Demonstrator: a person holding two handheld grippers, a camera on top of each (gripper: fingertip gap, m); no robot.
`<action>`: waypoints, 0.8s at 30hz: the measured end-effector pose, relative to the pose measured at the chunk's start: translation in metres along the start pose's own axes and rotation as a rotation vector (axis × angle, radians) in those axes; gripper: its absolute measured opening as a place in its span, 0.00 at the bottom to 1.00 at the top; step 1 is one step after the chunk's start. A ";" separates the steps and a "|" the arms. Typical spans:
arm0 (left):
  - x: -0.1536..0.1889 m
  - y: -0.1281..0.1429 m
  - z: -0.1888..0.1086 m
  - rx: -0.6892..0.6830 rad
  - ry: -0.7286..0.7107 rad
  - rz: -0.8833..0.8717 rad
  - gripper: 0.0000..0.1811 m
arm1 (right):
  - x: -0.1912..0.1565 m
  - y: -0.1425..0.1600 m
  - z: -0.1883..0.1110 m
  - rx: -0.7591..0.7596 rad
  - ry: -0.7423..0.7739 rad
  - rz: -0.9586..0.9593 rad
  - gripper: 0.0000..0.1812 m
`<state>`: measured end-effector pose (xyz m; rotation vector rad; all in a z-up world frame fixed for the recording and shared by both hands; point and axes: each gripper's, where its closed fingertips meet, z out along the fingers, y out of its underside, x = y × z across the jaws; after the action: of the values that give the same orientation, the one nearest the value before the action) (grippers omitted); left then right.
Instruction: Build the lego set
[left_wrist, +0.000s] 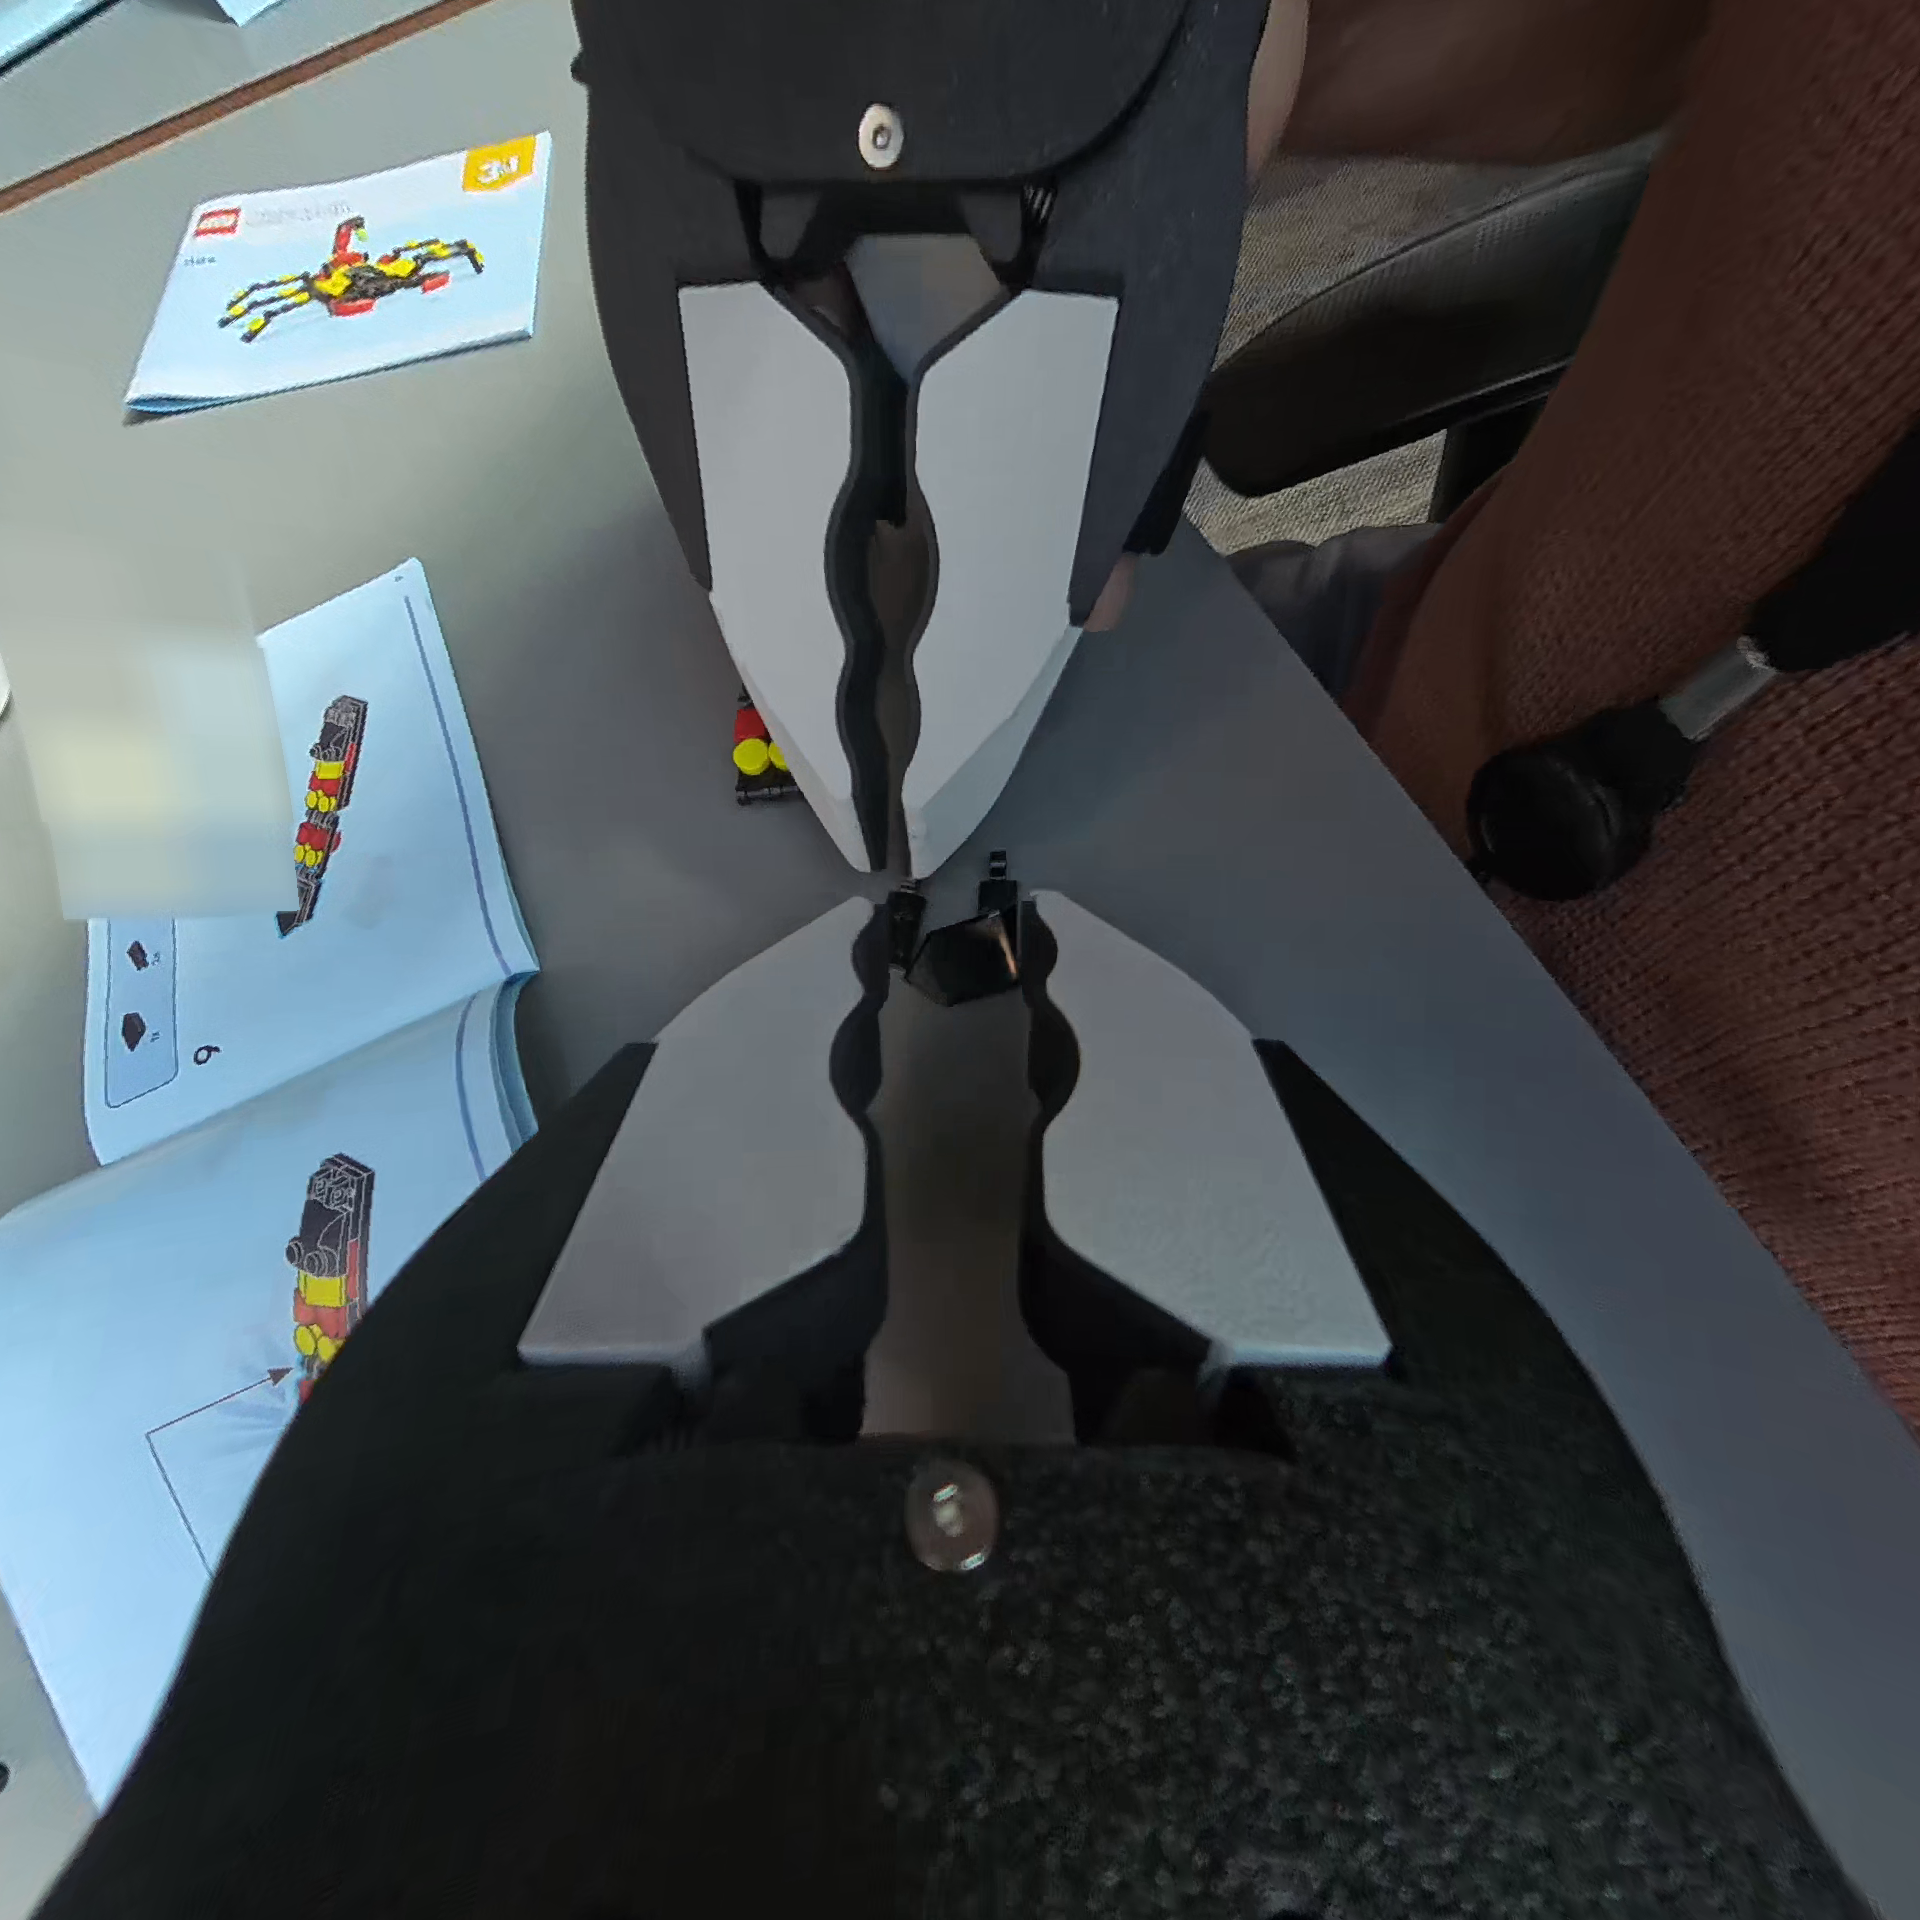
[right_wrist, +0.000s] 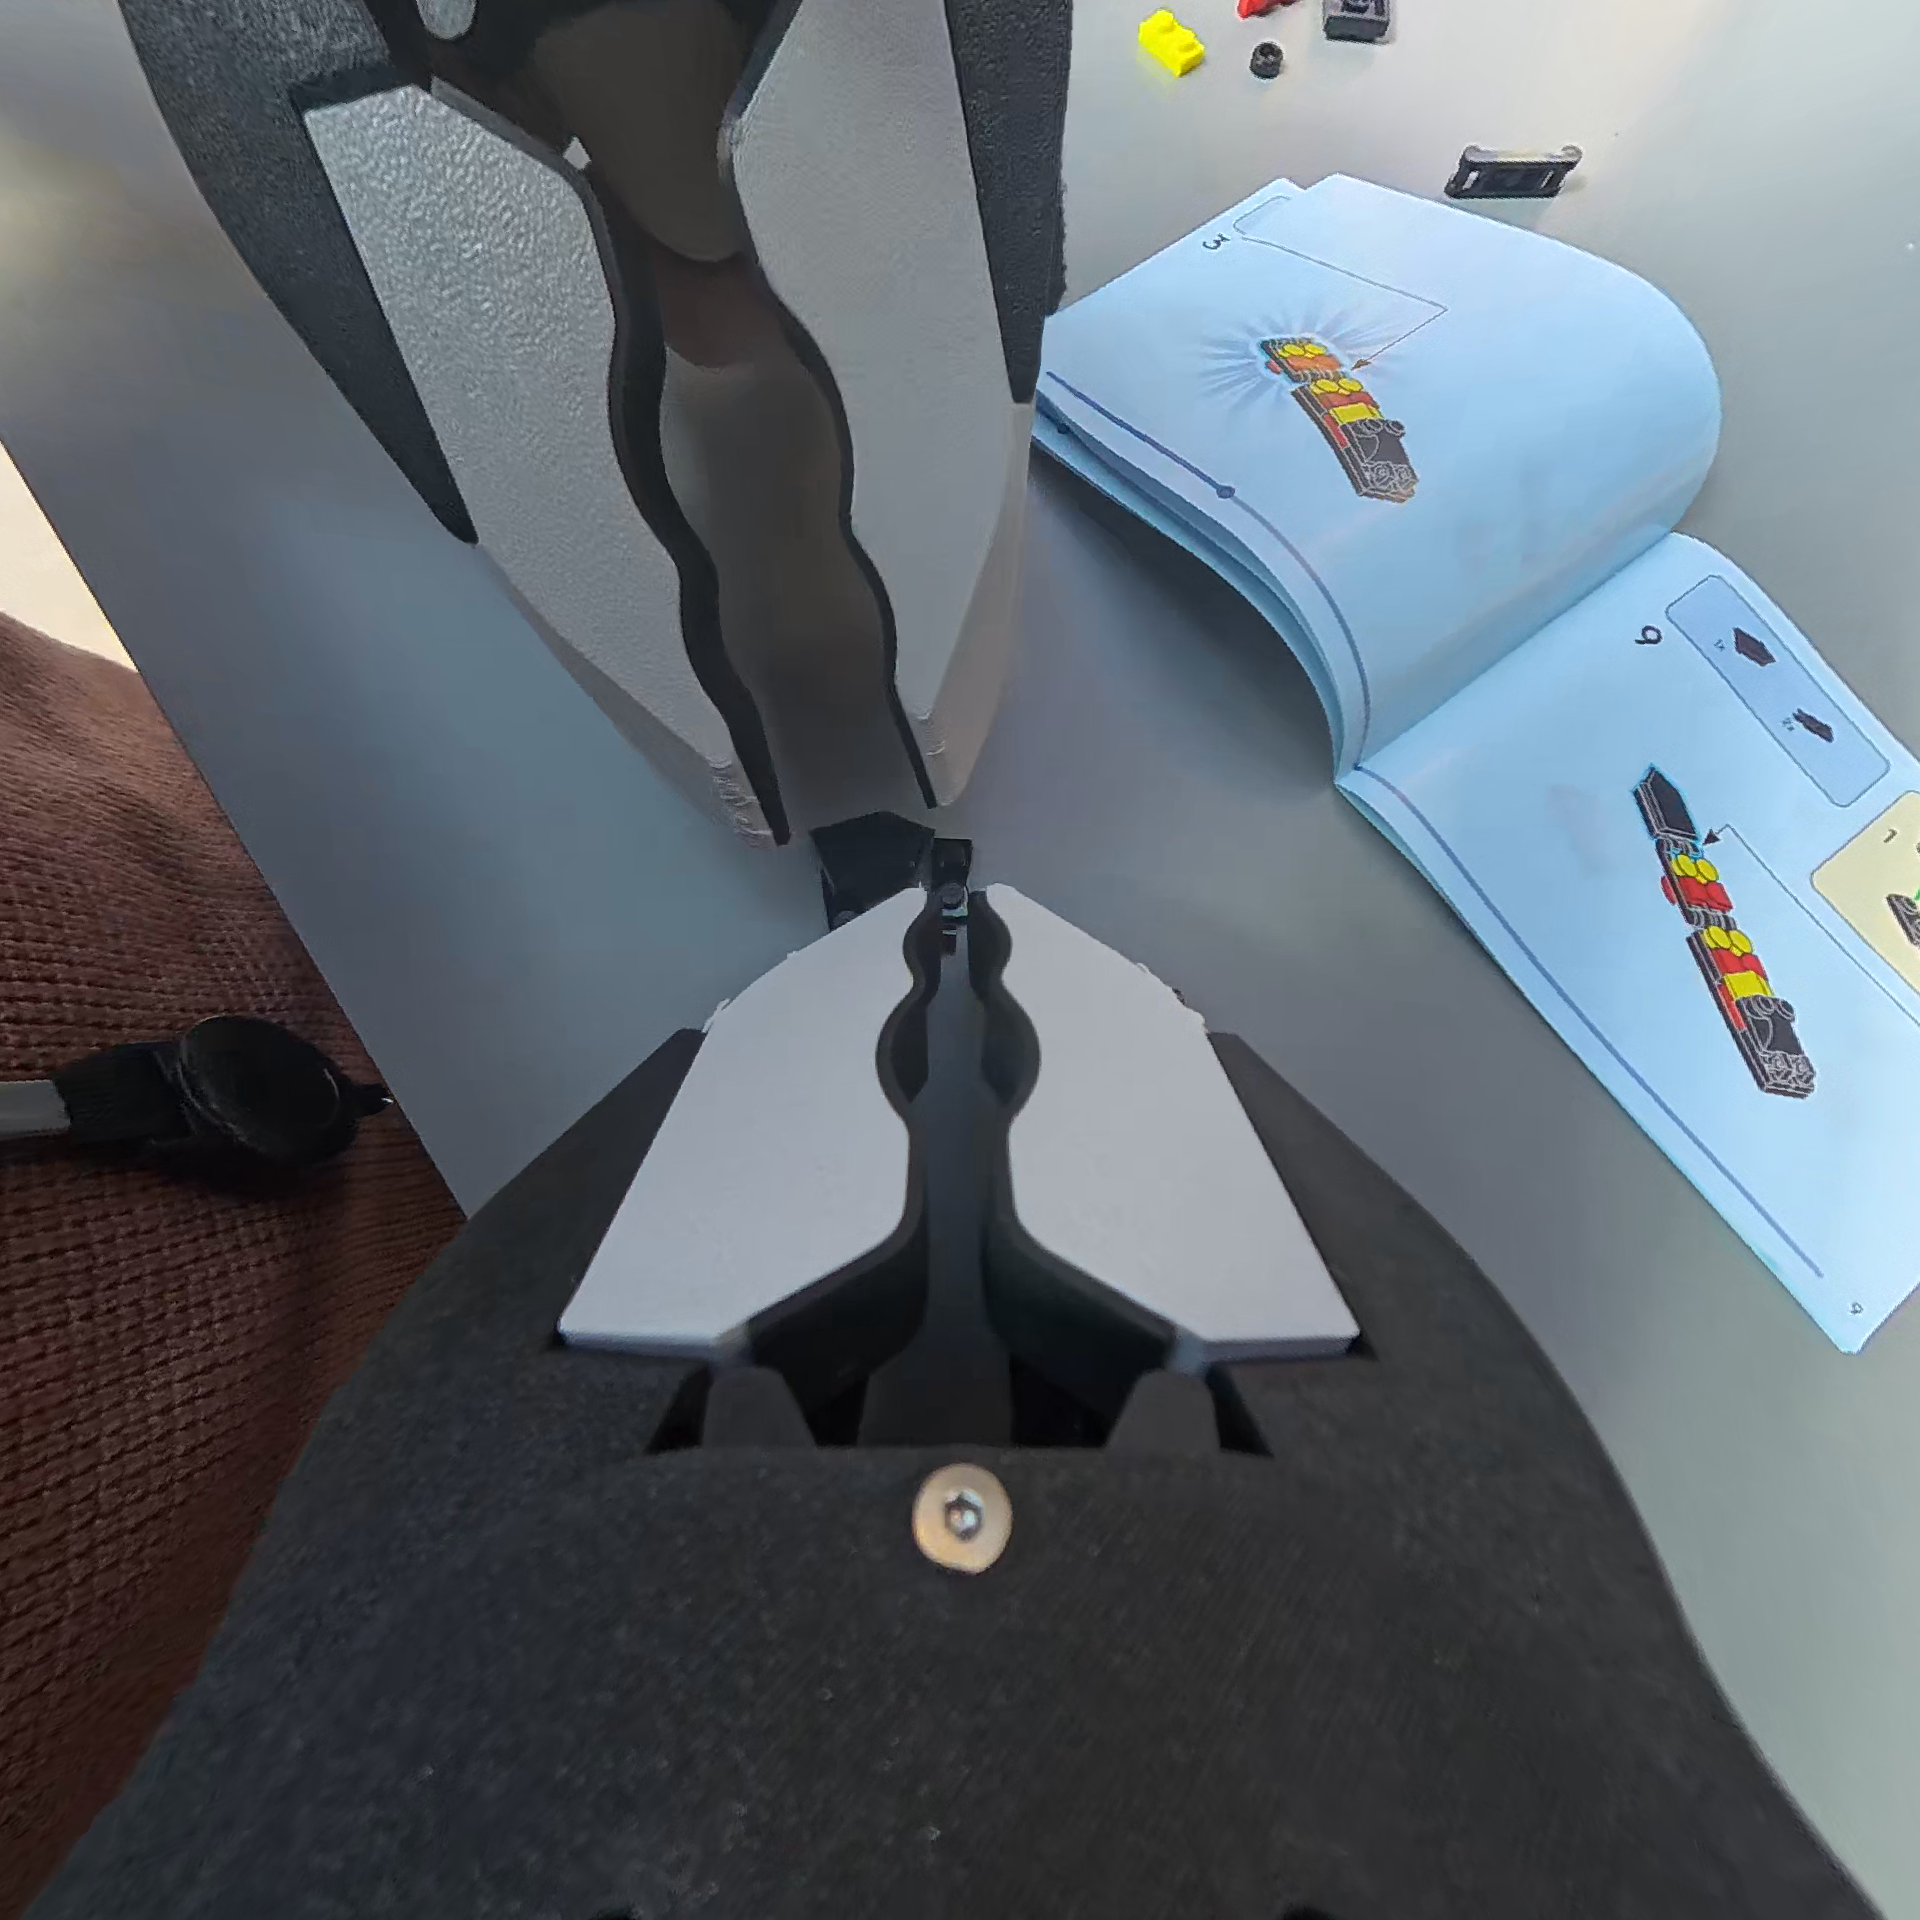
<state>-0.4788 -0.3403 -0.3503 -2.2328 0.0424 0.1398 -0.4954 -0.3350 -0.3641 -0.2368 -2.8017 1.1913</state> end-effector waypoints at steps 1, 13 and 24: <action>0.000 0.007 0.002 -0.051 -0.023 0.007 0.13 | -0.001 0.001 0.001 -0.004 -0.012 0.008 0.02; 0.007 0.023 0.000 -0.095 -0.009 -0.028 0.08 | -0.010 0.001 0.013 -0.081 -0.050 -0.010 0.00; 0.014 0.020 -0.006 -0.056 -0.039 -0.053 0.09 | 0.004 -0.014 0.004 -0.043 -0.035 -0.004 0.00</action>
<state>-0.4655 -0.3574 -0.3638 -2.2843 -0.0427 0.1570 -0.5009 -0.3464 -0.3564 -0.2153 -2.8591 1.1460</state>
